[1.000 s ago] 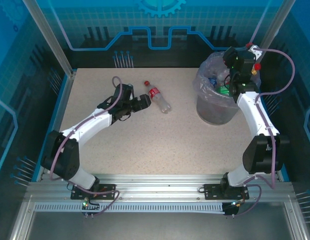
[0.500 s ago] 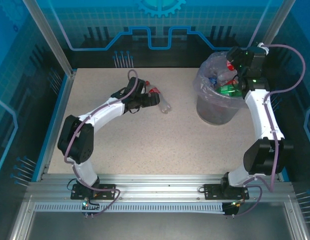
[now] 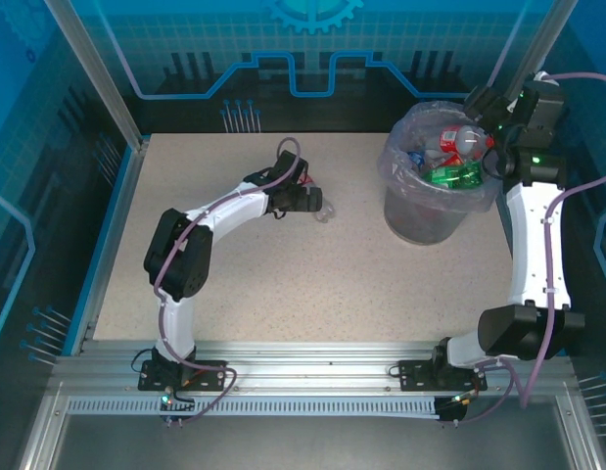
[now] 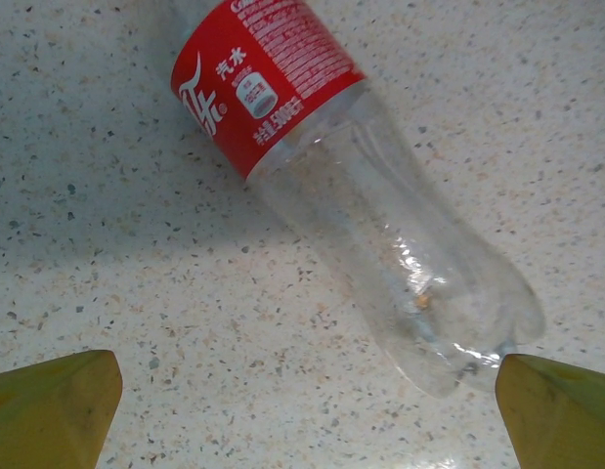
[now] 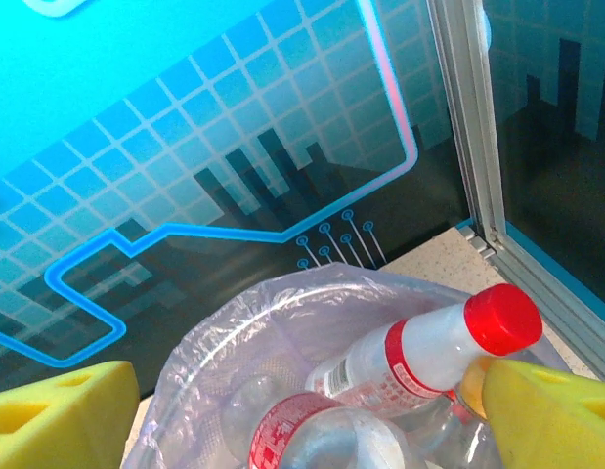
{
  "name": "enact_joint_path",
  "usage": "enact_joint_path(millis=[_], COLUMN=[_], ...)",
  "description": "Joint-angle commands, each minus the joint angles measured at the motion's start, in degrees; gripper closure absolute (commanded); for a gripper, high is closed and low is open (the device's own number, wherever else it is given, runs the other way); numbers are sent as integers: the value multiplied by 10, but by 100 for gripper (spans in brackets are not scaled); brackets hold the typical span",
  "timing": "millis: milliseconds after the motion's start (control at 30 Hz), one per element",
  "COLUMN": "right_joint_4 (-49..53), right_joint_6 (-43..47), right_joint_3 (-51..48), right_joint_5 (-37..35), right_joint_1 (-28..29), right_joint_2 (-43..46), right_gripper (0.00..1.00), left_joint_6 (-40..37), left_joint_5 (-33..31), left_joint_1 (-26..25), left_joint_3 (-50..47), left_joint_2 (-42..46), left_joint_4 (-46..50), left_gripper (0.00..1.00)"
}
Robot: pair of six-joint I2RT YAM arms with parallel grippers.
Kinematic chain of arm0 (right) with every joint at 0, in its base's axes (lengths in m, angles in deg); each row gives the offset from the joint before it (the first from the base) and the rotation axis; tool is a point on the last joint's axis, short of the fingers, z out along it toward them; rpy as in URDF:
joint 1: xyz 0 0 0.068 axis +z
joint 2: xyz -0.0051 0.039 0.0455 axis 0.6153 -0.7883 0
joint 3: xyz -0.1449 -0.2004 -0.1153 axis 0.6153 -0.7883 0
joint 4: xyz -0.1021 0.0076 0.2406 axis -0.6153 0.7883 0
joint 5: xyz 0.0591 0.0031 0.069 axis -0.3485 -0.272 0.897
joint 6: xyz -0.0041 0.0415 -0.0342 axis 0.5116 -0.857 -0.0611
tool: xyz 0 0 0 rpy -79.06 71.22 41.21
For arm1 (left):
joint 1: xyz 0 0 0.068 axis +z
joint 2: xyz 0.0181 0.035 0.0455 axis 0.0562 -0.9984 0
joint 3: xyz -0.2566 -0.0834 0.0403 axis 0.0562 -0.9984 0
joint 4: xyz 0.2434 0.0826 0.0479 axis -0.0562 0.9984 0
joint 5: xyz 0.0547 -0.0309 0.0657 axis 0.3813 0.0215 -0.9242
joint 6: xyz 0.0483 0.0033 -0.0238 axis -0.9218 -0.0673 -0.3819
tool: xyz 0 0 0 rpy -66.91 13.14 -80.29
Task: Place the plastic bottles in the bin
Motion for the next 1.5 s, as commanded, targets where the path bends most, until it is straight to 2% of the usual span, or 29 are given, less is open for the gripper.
enact_joint_path(millis=[0,300,567,733,900,1033,1133,1267,1467], right_joint_4=[34,46,51,53,63,57,55,55,66], right_joint_6=[18,21,30,28,35,32,29,30,38], right_joint_3=[24,8,-42,-63,-67,-79,-83,-89,-90], right_joint_5=[31,129,142,146,140,141,144,140,131], right_joint_1=[-7,6,35,39,40,41,41,41,41], right_joint_2=[19,66,114,123,130,136,137,141,151], right_gripper=[9,9,10,10,10,10,10,10,10], left_joint_6=[-14,4,47,76,114,184,236,268,250], left_joint_5=[-20,-14,6,-10,-29,-116,-161,-137,-119], left_joint_1=[-2,-2,-2,-4,-12,-12,-11,-11,-14], left_joint_3=[24,38,53,70,13,29,123,199,225], left_joint_2=[-20,-55,-79,-94,-39,-41,-98,-166,-197], left_joint_4=[17,-5,-34,-39,-116,-101,-5,17,41], left_gripper=[1,1,1,1,1,1,1,1,1])
